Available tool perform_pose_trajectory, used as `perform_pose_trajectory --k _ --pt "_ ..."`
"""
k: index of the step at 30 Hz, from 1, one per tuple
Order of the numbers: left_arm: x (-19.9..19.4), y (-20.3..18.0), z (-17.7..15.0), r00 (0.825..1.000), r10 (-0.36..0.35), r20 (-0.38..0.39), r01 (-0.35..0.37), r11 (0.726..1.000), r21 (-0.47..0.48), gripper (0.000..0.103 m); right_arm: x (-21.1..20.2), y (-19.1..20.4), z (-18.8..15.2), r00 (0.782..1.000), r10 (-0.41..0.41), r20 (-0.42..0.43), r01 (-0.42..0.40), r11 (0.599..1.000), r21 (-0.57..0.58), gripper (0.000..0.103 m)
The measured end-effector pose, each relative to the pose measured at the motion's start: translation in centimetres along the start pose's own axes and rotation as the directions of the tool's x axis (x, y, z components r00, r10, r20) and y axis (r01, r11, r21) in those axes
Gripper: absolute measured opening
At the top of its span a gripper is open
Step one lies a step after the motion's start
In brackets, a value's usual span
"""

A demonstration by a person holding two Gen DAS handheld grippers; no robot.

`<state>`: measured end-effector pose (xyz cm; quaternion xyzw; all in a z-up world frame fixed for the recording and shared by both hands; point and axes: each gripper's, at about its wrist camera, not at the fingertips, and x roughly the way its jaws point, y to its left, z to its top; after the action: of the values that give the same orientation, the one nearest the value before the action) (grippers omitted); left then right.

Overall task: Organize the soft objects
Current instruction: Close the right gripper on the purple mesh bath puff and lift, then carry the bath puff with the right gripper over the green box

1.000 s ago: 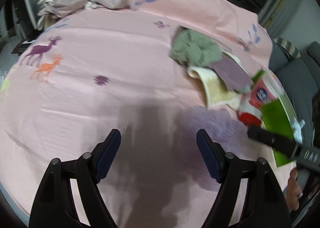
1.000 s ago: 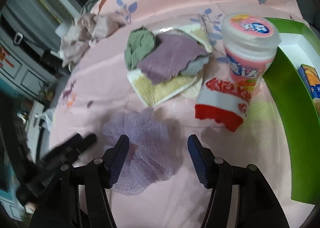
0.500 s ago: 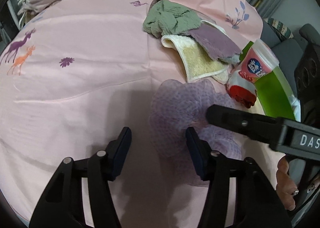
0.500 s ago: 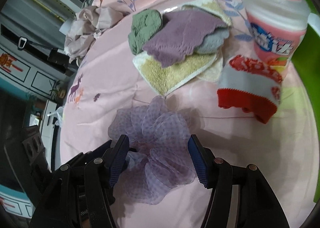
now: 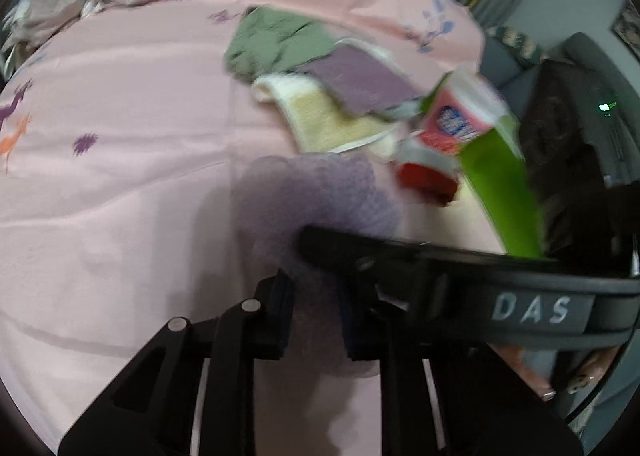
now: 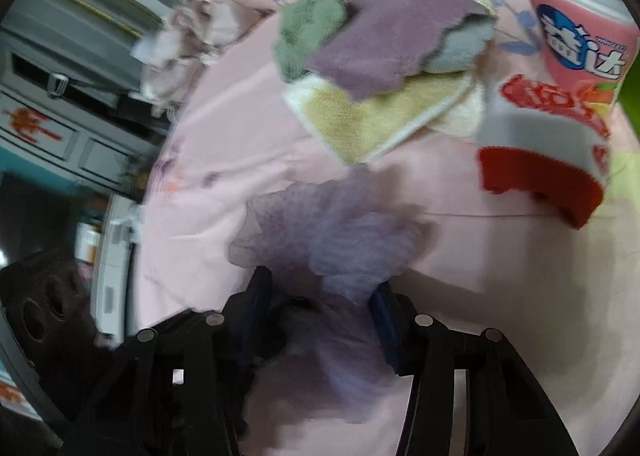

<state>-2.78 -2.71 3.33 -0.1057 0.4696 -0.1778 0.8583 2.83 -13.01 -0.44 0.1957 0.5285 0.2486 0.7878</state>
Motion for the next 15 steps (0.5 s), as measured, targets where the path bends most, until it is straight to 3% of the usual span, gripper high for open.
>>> perform_pose_trajectory --k 3,9,15 --pt "-1.0 -1.2 0.2 0.999 0.011 0.047 -0.012 0.999 0.033 0.016 -1.4 0.7 0.0 0.999 0.036 0.032 -0.035 0.999 -0.022 0.040" --pt "-3.1 -5.2 1.7 0.989 0.005 0.146 -0.027 0.989 0.148 0.016 -6.0 1.1 0.3 0.987 0.070 0.148 -0.062 0.997 -0.052 0.039" --pt "-3.7 -9.6 3.3 0.978 -0.035 0.204 -0.018 0.967 0.253 0.016 -11.4 -0.2 0.7 0.953 0.061 0.297 -0.050 0.998 -0.043 0.039"
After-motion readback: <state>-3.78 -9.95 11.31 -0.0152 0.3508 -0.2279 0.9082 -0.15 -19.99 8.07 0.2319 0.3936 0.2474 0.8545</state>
